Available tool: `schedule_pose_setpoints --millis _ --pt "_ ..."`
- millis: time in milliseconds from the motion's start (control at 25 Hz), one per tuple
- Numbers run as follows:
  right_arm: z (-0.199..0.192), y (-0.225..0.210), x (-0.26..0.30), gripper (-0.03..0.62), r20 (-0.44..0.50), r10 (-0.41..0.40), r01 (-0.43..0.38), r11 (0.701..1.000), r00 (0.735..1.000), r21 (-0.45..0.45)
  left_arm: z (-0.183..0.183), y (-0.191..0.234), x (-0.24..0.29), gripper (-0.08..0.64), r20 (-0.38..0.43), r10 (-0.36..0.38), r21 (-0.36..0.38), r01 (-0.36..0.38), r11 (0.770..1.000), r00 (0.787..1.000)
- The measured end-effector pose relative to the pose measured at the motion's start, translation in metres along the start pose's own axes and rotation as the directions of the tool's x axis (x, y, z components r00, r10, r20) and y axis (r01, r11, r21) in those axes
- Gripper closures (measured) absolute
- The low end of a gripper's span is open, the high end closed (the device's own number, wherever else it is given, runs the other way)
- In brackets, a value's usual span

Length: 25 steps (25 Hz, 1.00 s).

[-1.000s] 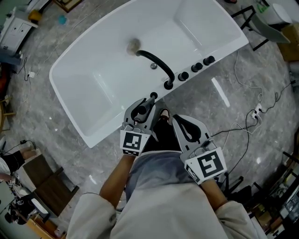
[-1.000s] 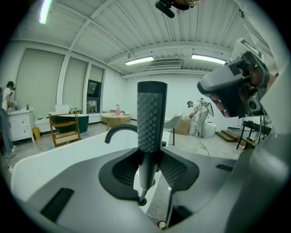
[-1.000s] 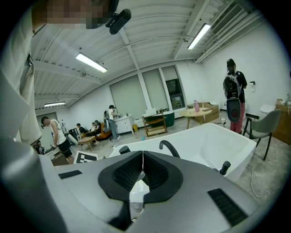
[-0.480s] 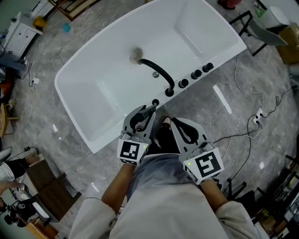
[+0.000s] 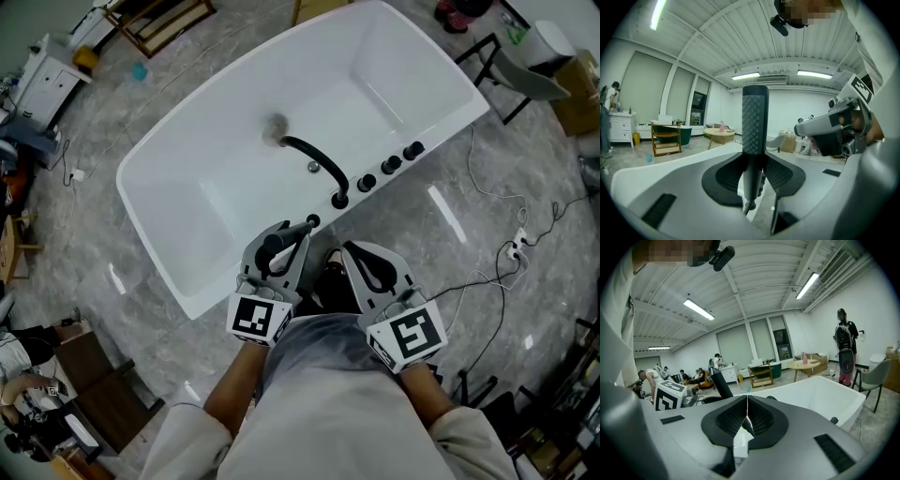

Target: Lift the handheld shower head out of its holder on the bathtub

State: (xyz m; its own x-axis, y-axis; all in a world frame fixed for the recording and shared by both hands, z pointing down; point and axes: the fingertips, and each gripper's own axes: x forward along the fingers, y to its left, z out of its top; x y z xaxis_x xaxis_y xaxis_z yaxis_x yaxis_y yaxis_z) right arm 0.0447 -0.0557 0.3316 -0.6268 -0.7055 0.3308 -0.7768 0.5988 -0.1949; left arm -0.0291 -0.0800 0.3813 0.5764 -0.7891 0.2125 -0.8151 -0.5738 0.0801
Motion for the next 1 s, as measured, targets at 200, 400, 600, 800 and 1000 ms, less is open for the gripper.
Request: schedule_pose_setpoints --millis 200,400,600,800,1000 --pt "0.01 0.0 0.0 0.574 0.02 -0.005 0.005 1.0 1.0 -0.01 0.021 -0.003 -0.003 0.422 0.035 -0.018 0.0 0.018 1.0 0.999" --pt "0.022 -0.001 -0.002 0.574 0.046 -0.001 0.003 0.999 0.999 -0.033 0.042 -0.006 -0.007 0.422 0.074 -0.007 0.004 0.006 1.0 0.997" --pt "0.035 0.0 0.0 0.574 0.072 0.002 0.002 0.998 0.997 -0.055 0.063 -0.006 -0.013 0.422 0.113 -0.002 0.012 0.001 1.0 0.994" --pt "0.053 0.006 0.003 0.572 0.102 0.009 0.0 0.997 0.995 -0.081 0.084 -0.001 -0.021 0.422 0.151 0.007 0.016 -0.009 1.0 0.989" --pt "0.064 0.008 0.003 0.574 0.124 0.012 0.002 0.994 0.992 -0.108 0.101 -0.001 -0.022 0.422 0.182 0.017 0.011 -0.019 1.0 0.983"
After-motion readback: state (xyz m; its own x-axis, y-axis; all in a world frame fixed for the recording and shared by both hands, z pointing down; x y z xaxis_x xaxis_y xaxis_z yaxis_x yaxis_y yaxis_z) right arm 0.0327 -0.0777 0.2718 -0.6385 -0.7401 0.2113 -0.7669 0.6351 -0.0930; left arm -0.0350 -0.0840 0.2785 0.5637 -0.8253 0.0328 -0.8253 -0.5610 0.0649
